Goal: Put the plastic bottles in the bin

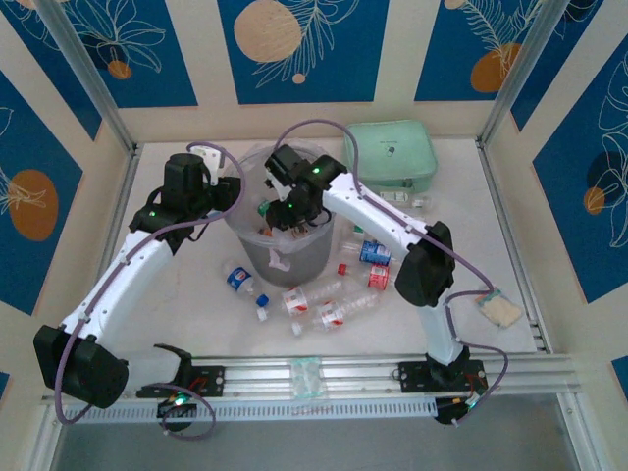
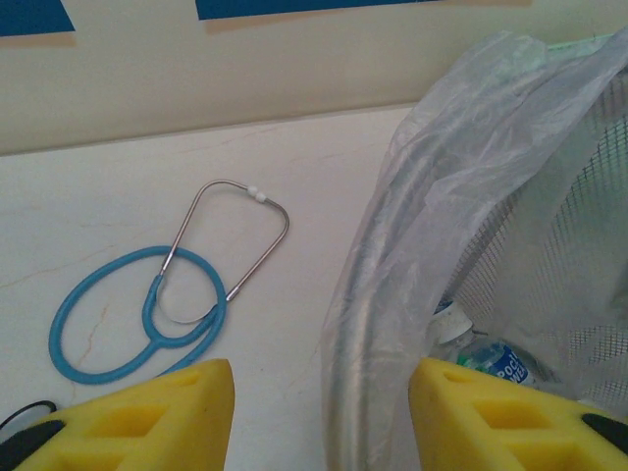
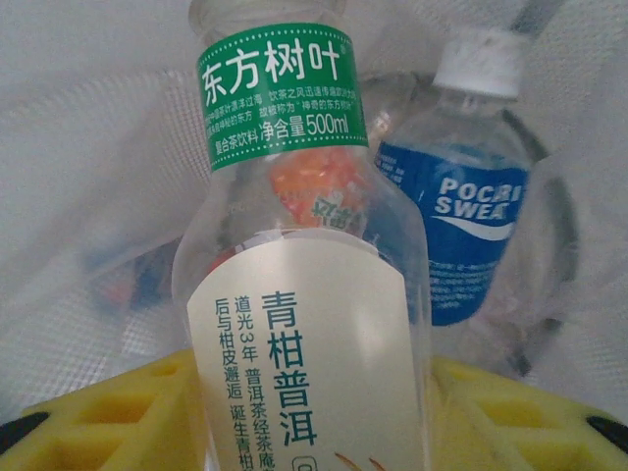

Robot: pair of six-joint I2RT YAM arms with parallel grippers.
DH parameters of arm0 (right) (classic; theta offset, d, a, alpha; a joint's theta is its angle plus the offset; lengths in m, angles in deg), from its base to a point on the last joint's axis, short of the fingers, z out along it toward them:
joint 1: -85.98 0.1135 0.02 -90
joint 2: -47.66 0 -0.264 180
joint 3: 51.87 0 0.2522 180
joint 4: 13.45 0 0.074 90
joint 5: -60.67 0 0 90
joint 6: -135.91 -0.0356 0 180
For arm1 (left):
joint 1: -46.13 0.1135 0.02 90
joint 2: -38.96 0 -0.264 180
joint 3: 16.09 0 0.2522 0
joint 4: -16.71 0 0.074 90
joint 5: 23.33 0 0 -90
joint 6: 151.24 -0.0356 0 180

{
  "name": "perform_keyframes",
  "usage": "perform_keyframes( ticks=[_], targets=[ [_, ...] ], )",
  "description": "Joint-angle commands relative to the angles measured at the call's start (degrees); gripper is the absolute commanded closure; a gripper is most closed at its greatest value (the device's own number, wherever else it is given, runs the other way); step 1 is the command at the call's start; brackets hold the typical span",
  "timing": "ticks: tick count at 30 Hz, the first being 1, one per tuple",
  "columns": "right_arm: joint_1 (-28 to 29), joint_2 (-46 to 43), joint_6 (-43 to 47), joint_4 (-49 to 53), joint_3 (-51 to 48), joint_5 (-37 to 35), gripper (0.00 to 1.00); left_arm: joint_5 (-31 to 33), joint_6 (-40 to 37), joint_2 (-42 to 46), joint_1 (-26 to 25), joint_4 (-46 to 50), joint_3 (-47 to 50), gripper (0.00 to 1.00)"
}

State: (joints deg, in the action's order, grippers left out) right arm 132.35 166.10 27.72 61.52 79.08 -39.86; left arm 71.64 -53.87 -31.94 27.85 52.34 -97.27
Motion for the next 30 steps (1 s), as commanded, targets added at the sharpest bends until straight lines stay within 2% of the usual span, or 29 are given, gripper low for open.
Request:
perform_keyframes(
  ticks=[1,5,8,12,18,20,26,30],
  targets=[
    [-0.05,0.87,-1.90,-5.74,-4.61,1.11,0.44,1.17,-1.05,1.14,-0.13,0.91,1.20,0.50],
    [-0.06,-0.16,-3.26,-9.79,-8.64,1.73,0.38,1.62,-1.31,1.15,-0.17,0.87,1.30,0.50],
    [0.20,-1.31,-2.47,-10.06,-8.99,2.95,0.28,1.38,-1.31,0.89,-0.17,0.81,1.30,0.50],
    [0.30,-3.95,-1.43,-9.03,-8.43,2.46,0.17,0.92,-1.14,0.72,-0.17,0.82,1.23,0.50],
    [0.30,-9.56,-1.17,-6.24,-5.27,2.66,0.08,1.27,-1.31,0.74,-0.20,0.73,1.33,0.50],
    [0.30,-11.80,-0.75,-6.06,-4.35,3.63,0.01,1.20,-1.40,0.58,-0.29,0.74,1.33,0.50],
    [-0.24,-19.93,-0.12,-6.01,-3.86,2.38,0.01,1.65,-1.58,0.69,-0.35,0.56,1.55,0.50],
    [-3.21,-26.67,-0.82,-7.18,-7.67,2.08,0.01,1.94,-1.88,0.22,-0.28,0.74,1.58,0.50]
  ],
)
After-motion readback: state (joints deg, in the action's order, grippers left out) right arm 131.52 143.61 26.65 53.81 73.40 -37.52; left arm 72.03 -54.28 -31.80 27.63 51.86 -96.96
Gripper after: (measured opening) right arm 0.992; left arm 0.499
